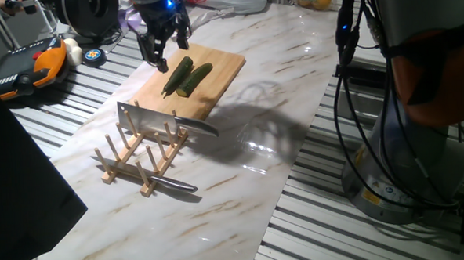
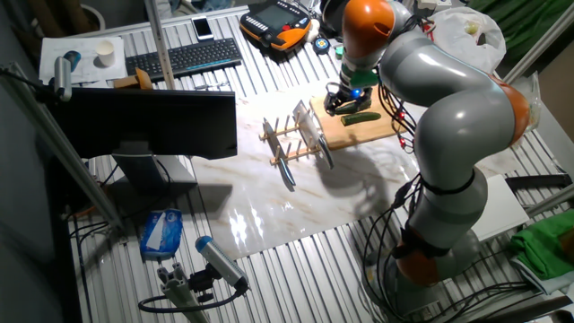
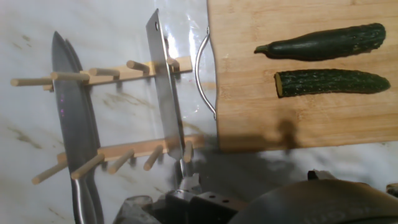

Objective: Cut the cucumber into segments

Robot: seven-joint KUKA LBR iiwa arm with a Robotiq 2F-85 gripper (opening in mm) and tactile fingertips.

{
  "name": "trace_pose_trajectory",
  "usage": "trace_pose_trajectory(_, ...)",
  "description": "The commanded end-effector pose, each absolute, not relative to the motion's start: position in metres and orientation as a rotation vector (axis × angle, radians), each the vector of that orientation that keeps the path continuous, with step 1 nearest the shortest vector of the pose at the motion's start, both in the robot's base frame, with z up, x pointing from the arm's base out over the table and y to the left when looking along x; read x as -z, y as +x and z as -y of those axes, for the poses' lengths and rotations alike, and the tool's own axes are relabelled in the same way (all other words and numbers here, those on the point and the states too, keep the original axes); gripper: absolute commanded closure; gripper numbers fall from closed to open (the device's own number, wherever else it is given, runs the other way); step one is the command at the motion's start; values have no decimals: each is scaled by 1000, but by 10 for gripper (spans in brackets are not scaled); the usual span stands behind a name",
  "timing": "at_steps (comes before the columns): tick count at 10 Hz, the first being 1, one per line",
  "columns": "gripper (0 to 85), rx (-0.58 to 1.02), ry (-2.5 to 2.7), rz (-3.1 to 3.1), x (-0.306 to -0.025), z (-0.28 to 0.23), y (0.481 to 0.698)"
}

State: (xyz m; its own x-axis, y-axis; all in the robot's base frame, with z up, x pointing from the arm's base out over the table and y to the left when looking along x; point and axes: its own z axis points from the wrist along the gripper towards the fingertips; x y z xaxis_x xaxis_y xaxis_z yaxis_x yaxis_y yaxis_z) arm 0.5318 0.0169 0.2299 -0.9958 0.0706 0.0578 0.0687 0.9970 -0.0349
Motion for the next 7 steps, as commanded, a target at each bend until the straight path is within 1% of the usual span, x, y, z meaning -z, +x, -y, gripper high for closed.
trace_pose_trajectory(1,0,-48,-105,3083,-226,-18,534)
trace_pose_trajectory(3,0,-34,-106,3079,-217,-24,539)
trace_pose_trajectory(7,0,15,-121,3075,-200,-35,537)
